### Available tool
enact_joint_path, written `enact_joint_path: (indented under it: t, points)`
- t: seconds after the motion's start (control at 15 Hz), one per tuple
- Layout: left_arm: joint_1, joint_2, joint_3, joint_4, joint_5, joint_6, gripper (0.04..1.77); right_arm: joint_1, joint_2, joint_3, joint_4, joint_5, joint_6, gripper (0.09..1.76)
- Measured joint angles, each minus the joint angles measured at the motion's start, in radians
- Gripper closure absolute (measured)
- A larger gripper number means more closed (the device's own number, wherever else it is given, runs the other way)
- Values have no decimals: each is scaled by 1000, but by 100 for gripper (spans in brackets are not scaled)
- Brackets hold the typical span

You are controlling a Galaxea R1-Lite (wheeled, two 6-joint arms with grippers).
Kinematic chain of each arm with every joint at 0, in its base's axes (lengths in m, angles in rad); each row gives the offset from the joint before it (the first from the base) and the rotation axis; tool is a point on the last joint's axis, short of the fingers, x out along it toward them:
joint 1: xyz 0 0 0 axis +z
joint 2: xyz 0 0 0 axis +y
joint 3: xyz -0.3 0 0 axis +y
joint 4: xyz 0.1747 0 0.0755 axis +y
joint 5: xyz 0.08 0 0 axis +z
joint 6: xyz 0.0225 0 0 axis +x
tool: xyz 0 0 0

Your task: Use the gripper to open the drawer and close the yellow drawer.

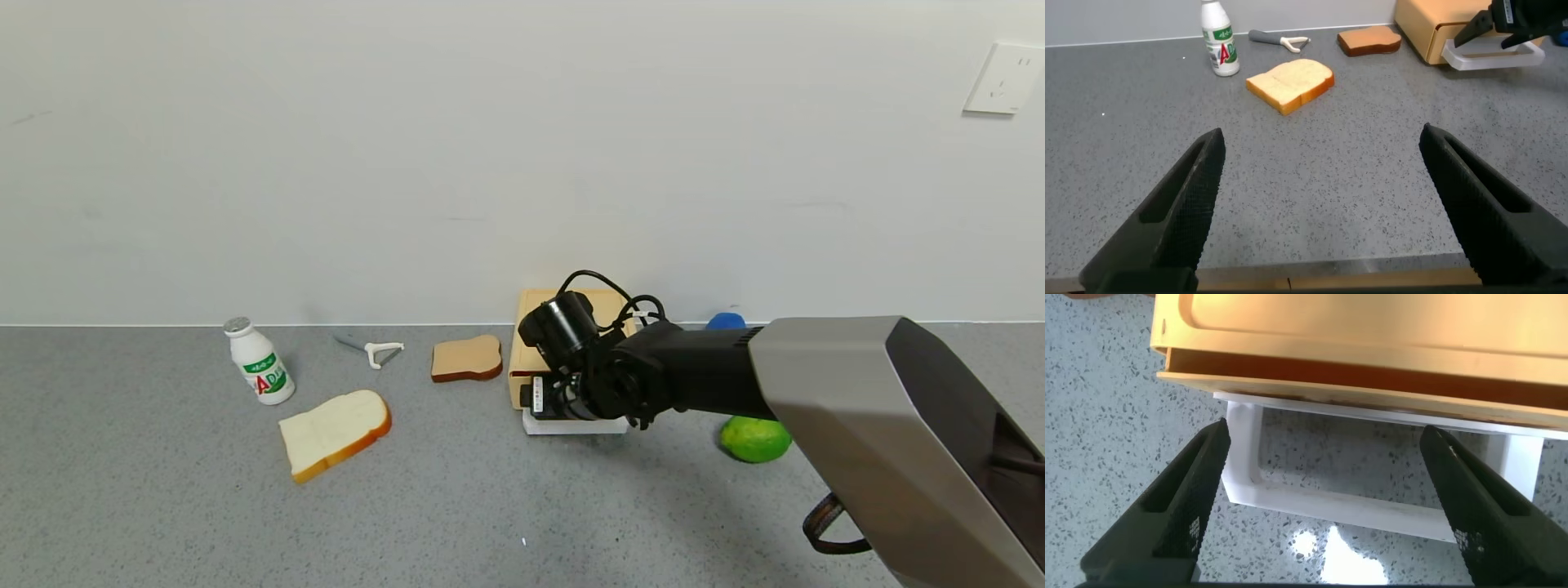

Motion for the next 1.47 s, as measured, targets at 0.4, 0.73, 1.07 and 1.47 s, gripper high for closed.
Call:
enact_joint_path:
  t: [0.4, 0.73, 1.07, 1.47]
  points:
    - [0, 0, 0, 0, 0, 0, 9, -13, 12, 0, -39, 3, -29, 14]
    - [0, 0, 0, 0, 0, 0, 9, 4, -30, 4, 23, 14, -64, 14]
    - [0, 0, 0, 0, 0, 0, 9, 19, -217, 57, 204, 66, -101, 14]
    - [0, 0, 0, 0, 0, 0, 9, -27, -664, 365, 230, 175, -286, 14]
